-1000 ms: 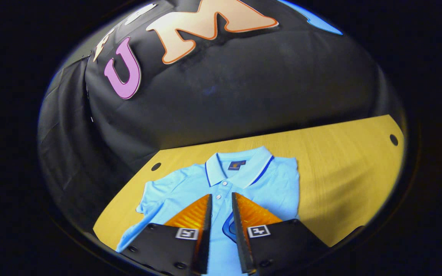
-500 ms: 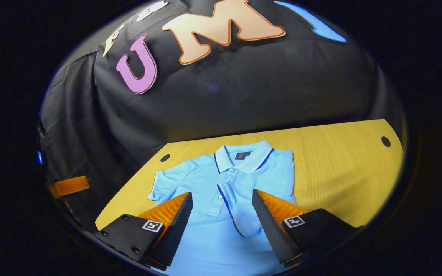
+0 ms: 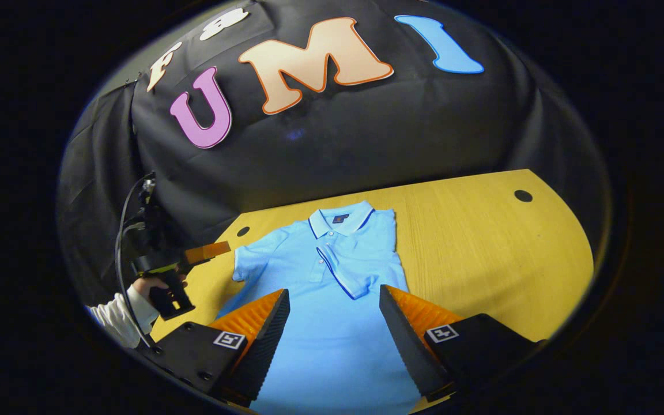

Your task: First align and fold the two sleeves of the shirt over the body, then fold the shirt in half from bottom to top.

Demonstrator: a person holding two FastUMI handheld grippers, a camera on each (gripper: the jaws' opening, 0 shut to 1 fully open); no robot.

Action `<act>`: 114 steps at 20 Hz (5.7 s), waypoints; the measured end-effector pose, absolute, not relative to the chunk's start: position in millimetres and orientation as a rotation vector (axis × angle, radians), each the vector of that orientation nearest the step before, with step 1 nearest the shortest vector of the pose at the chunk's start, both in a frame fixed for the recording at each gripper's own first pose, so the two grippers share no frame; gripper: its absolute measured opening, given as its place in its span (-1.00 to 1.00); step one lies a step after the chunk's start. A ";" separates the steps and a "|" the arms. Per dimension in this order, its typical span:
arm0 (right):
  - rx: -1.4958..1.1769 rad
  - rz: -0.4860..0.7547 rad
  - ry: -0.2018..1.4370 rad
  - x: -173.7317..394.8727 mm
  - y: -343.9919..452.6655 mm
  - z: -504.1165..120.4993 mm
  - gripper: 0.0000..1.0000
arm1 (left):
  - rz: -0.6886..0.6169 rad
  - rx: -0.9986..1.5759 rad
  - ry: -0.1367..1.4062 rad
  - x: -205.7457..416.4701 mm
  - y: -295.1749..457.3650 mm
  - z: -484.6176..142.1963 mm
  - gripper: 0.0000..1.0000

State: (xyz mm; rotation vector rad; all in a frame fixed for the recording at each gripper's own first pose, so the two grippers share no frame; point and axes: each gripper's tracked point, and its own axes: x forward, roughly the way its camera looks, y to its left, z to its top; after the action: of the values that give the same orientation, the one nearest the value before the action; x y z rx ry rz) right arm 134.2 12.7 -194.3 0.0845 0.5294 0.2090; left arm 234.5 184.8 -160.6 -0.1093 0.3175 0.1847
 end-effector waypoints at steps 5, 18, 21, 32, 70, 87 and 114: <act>0.136 0.137 0.494 111.5 7.4 -177.4 0.95 | 0.200 -0.115 0.388 267.0 214.3 -193.5 0.90; 0.220 -0.001 0.490 84.9 -31.5 -169.1 0.95 | 0.250 -0.025 0.460 276.3 233.1 -222.9 0.08; 0.212 -0.020 0.482 78.8 -39.3 -164.5 0.95 | 0.219 -0.035 0.453 279.1 223.0 -222.2 -0.61; 0.198 -0.047 0.488 58.2 -57.7 -170.4 0.95 | 0.161 0.042 0.363 284.0 151.4 -158.2 -1.00; -0.145 0.034 0.778 -112.0 -63.4 -337.5 0.97 | 0.073 0.060 0.720 -114.4 78.9 -318.3 0.94; -0.119 0.121 0.826 -120.9 -37.1 -342.5 -0.94 | 0.040 0.012 0.684 -103.5 54.1 -324.3 -1.00; -0.210 0.095 0.449 252.1 -14.6 -205.3 -1.00 | 0.030 0.003 0.336 220.7 72.6 -152.5 -1.00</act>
State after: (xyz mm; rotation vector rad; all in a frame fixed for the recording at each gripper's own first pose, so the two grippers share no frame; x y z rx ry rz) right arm 252.1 -14.6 -205.3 -0.2100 0.4494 0.0952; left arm 220.7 72.6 -152.5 0.0025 0.3357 0.0304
